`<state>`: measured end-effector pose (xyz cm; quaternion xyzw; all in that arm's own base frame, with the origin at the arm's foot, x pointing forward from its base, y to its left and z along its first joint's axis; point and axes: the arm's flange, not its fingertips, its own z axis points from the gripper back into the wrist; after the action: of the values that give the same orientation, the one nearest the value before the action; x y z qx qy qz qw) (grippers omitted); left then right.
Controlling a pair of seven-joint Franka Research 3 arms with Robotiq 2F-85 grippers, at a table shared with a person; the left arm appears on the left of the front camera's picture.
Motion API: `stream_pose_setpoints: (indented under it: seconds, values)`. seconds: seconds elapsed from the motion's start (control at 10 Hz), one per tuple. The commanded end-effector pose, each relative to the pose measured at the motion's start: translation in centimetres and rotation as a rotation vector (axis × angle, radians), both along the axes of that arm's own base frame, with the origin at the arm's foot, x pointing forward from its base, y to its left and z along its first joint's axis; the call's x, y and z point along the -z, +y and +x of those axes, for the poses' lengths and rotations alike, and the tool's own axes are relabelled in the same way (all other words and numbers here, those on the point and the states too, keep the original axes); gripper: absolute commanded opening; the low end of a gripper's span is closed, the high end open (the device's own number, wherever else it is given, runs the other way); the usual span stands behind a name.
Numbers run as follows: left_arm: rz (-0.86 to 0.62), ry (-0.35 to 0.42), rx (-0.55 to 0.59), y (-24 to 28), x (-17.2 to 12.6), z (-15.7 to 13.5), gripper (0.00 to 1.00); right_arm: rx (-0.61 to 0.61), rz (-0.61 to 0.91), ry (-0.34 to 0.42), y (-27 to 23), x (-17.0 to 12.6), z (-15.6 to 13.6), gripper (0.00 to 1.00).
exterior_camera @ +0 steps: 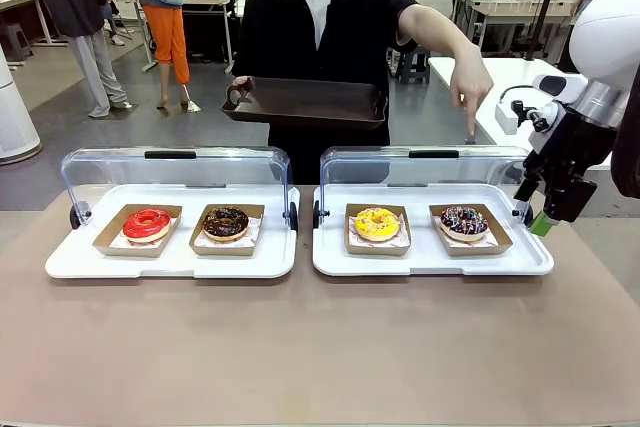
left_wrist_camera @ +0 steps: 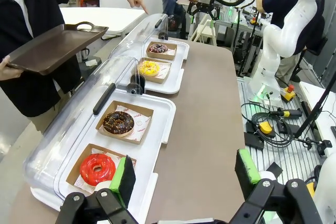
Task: Provide the desired donut to the person.
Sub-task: Pick up and lift the Paper togo box containing the Donut pointed at by the person.
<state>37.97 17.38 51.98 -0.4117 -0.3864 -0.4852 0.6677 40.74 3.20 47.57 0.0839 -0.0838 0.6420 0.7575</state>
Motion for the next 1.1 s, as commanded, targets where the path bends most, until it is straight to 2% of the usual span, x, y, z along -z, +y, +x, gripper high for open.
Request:
stream_pose_setpoints:
  seconds: [0.0,0.3,0.5,0.6,1.0]
  values:
    - [-0.015,-0.013,0.004,0.1,-0.2,-0.1,1.00,-0.035,-0.058,-0.039,0.3,1.6,1.0,1.00]
    - [-0.015,-0.013,0.004,0.1,-0.2,-0.1,1.00,-0.036,-0.128,-0.079,0.2,4.5,3.0,1.00]
    - [-0.015,-0.013,0.004,0.1,-0.2,-0.1,1.00,-0.048,-0.116,-0.058,0.1,6.5,4.5,1.00]
    - [-0.015,-0.013,0.004,0.1,-0.2,-0.1,1.00,-0.055,-0.116,-0.076,0.0,7.7,5.3,1.00]
    - [-0.015,-0.013,0.004,0.1,-0.2,-0.1,1.00,-0.059,-0.128,-0.027,-0.3,11.2,7.8,1.00]
